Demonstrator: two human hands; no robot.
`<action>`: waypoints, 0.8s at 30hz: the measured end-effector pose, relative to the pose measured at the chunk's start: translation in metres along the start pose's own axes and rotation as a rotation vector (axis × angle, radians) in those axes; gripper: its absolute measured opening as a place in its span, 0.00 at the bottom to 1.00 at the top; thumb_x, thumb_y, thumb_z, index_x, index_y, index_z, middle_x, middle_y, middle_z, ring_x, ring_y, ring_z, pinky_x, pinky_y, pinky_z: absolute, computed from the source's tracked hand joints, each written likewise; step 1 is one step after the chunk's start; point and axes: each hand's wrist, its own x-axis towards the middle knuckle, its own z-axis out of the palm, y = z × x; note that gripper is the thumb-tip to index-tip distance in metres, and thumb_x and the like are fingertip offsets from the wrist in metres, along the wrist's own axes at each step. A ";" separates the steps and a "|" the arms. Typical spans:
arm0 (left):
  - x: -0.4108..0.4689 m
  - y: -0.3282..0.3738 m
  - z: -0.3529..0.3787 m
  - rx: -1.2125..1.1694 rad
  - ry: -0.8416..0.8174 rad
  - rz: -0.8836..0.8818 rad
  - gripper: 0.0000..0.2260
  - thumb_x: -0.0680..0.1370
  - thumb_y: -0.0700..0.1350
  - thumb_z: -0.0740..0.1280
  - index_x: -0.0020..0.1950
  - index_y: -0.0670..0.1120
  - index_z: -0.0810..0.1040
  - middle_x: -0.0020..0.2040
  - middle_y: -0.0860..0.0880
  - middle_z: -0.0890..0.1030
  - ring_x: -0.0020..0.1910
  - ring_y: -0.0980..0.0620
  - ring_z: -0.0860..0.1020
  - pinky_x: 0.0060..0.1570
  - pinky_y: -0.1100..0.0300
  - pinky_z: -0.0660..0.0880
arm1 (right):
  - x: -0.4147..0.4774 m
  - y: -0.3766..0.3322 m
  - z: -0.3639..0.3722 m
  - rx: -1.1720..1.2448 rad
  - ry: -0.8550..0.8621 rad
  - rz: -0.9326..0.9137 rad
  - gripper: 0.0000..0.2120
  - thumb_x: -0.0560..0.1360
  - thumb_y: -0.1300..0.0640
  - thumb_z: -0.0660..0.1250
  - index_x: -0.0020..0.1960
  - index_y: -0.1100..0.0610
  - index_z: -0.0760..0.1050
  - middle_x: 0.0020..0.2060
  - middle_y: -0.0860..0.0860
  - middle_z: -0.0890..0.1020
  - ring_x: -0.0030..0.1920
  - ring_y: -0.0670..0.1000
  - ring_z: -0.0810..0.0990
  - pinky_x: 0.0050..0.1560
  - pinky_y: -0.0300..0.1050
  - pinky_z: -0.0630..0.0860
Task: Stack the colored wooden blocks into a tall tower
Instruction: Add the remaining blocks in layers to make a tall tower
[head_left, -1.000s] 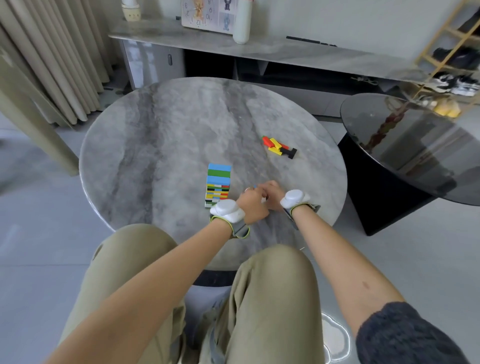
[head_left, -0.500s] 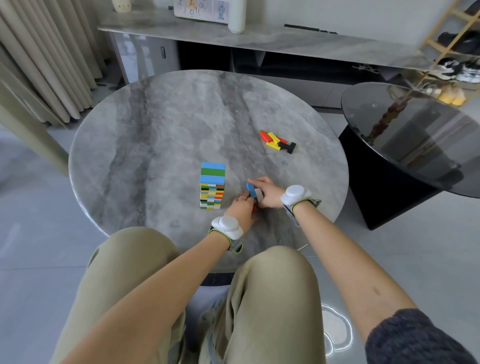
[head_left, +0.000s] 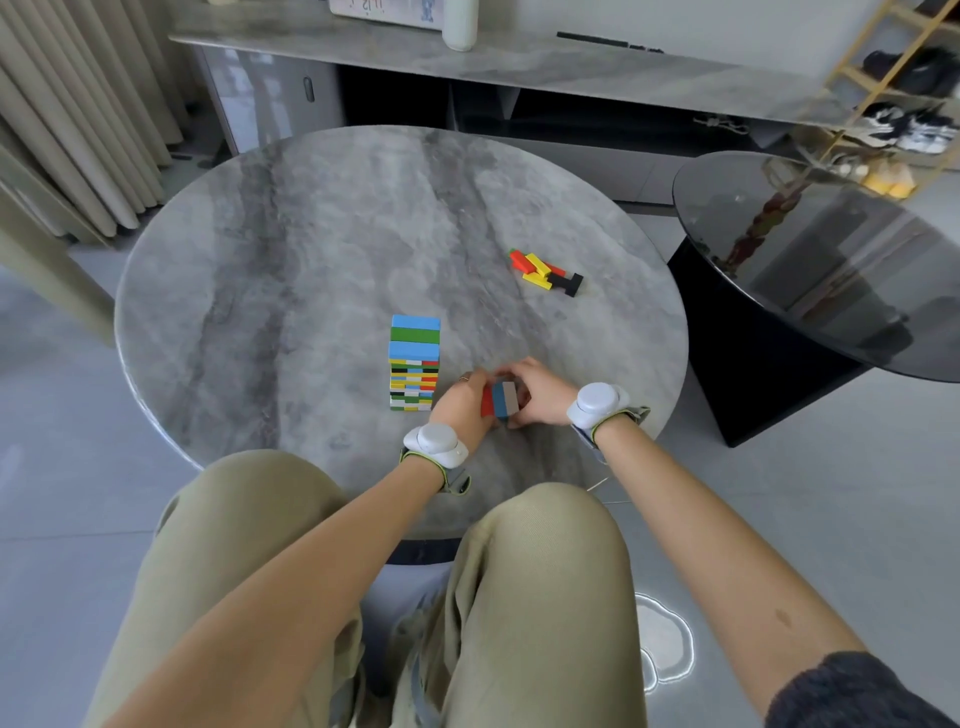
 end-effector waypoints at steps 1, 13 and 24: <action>0.002 -0.001 0.002 0.065 0.005 0.030 0.18 0.73 0.39 0.70 0.62 0.41 0.72 0.58 0.41 0.78 0.54 0.44 0.76 0.40 0.71 0.64 | -0.001 0.002 0.001 0.031 0.018 0.010 0.40 0.64 0.61 0.78 0.71 0.59 0.62 0.66 0.58 0.65 0.62 0.57 0.73 0.61 0.42 0.69; 0.008 -0.008 -0.002 0.129 -0.037 0.152 0.20 0.71 0.39 0.72 0.62 0.43 0.73 0.55 0.43 0.79 0.54 0.46 0.79 0.56 0.52 0.76 | -0.008 0.011 0.012 0.105 0.141 -0.041 0.28 0.66 0.58 0.76 0.64 0.57 0.72 0.58 0.56 0.72 0.58 0.54 0.74 0.54 0.39 0.67; -0.005 0.020 -0.009 0.252 -0.070 0.148 0.17 0.74 0.42 0.68 0.62 0.41 0.73 0.55 0.41 0.79 0.55 0.44 0.78 0.53 0.53 0.75 | -0.026 -0.002 0.000 0.000 0.103 -0.013 0.27 0.67 0.59 0.75 0.64 0.58 0.72 0.53 0.55 0.71 0.54 0.57 0.76 0.53 0.40 0.70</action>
